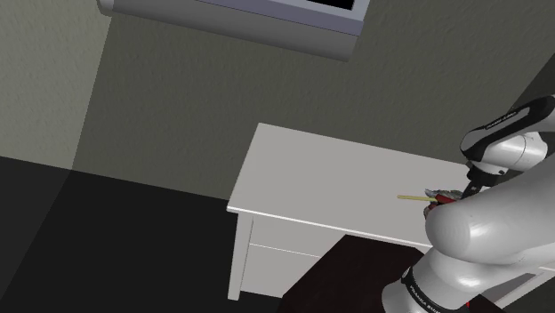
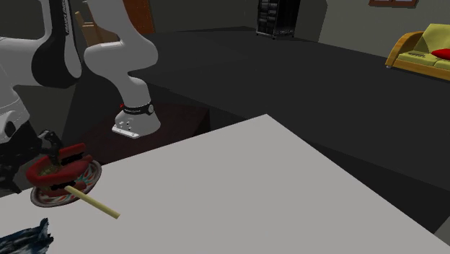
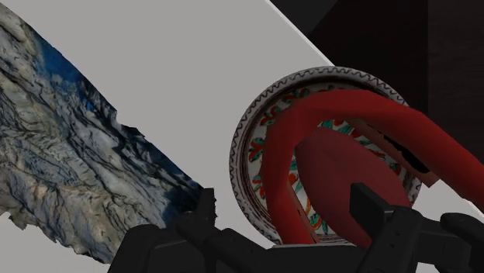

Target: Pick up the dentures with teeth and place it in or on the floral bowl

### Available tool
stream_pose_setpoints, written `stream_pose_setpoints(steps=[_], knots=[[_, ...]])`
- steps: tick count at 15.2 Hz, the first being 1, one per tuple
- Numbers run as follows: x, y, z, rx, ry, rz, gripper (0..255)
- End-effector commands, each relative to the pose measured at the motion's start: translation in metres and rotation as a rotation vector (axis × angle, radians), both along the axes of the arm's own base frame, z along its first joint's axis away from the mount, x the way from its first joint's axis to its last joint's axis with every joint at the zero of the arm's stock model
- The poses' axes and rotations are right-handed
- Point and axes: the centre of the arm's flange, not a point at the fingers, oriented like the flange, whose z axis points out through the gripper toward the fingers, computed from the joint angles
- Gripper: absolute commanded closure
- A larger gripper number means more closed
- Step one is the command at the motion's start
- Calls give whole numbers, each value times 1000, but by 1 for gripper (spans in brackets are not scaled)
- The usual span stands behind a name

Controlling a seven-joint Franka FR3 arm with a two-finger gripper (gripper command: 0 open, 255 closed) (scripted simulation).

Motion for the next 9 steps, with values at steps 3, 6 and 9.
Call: stream_pose_setpoints(steps=[3, 6, 9], knots=[[3, 2, 34, 1, 2, 0, 0], [3, 2, 34, 1, 2, 0, 0], [3, 2, 34, 1, 2, 0, 0]])
